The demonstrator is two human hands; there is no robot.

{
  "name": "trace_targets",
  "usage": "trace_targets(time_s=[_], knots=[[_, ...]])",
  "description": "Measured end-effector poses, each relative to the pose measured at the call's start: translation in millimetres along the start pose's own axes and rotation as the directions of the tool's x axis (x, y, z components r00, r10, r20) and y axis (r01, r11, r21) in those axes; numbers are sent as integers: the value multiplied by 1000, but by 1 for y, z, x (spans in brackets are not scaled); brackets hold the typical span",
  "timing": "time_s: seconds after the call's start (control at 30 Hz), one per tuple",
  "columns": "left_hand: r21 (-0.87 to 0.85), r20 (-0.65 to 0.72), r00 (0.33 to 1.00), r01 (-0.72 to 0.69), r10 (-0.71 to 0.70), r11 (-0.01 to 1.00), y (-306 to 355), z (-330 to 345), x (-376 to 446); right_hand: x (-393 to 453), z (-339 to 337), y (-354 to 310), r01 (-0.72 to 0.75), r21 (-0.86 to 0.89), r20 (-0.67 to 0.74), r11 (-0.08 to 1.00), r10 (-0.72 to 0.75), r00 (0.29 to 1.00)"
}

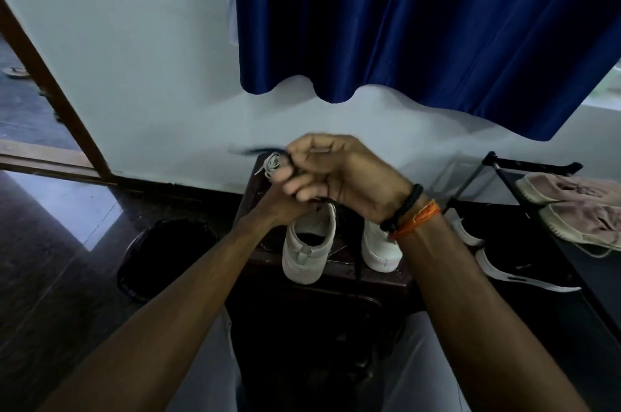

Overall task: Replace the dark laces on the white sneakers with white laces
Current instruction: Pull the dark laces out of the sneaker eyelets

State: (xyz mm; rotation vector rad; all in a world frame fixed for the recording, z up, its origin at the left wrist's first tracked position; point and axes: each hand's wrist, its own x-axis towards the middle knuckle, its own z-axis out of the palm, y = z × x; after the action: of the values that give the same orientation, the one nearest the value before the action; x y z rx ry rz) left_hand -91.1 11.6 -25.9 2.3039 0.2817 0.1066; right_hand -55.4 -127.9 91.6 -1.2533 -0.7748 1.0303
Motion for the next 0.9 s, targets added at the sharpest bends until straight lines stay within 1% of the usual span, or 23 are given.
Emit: trace_targets(time_s=[0.03, 0.07, 0.1, 0.13, 0.17, 0.2, 0.23, 0.27, 0.3, 0.33, 0.37, 0.4, 0.43, 0.47, 0.53, 0.6, 0.67, 0.73, 0.8, 0.9], knots=[[61, 33, 999, 13, -15, 998, -9, 0, -3, -1, 1, 5, -49, -35, 56, 998, 51, 997], [97, 54, 998, 19, -24, 995, -17, -2, -6, -1, 0, 8, -76, -64, 68, 995, 80, 995], [64, 15, 999, -31, 30, 997, -18, -5, -9, -1, -2, 11, -83, -82, 33, 993, 86, 996], [11, -19, 994, -111, 111, 994, -15, -10, -11, 1, -8, 14, -76, -89, -38, 993, 73, 997], [-30, -21, 981, -192, 191, 981, -12, -12, -11, 4, -15, 17, -58, -95, -131, 994, 45, 990], [-55, 22, 955, -295, 296, 954, -13, -14, -6, 8, -22, 21, -44, -116, -236, 992, 15, 972], [-98, 74, 936, -338, 345, 936, -13, -15, -3, 10, -30, 25, -42, -166, -340, 985, -17, 940], [-113, 116, 930, -337, 349, 935, -10, -16, -1, 12, -37, 30, -70, -257, -438, 964, -52, 898], [-100, 119, 926, -347, 358, 932, -12, -16, -1, 14, -46, 37, -143, -388, -523, 911, -90, 847], [-92, 105, 928, -348, 357, 933, -12, -15, 0, 16, -54, 45, -250, -525, -578, 813, -125, 806], [-86, 85, 931, -349, 356, 933, -15, -12, 0, 18, -63, 53, -354, -630, -596, 692, -137, 791], [-91, 74, 929, -355, 362, 930, -16, -10, 1, 20, -71, 60, -430, -688, -596, 584, -118, 794], [-103, 56, 929, -359, 366, 927, -15, -10, 2, 22, -76, 65, -470, -717, -586, 516, -81, 806], [-119, 34, 930, -360, 366, 925, -14, -10, 2, 24, -81, 69, -481, -734, -570, 479, -51, 820], [-166, -24, 933, -357, 359, 919, -13, -13, -1, 28, -86, 75, -466, -757, -537, 458, -31, 843], [-282, -95, 935, -354, 342, 891, -12, -18, -5, 30, -88, 79, -438, -783, -506, 441, -43, 862], [-474, -142, 948, -317, 284, 822, -13, -27, -10, 30, -90, 82, -406, -809, -475, 426, -67, 877], [-615, -162, 958, -287, 238, 735, -15, -38, -16, 31, -93, 84, -381, -829, -442, 410, -61, 895], [-675, -149, 966, -254, 210, 693, -18, -48, -20, 31, -95, 84, -355, -856, -395, 376, -31, 918], [-679, -94, 981, -186, 168, 710, -22, -61, -25, 31, -97, 82, -313, -879, -343, 359, -21, 939]])
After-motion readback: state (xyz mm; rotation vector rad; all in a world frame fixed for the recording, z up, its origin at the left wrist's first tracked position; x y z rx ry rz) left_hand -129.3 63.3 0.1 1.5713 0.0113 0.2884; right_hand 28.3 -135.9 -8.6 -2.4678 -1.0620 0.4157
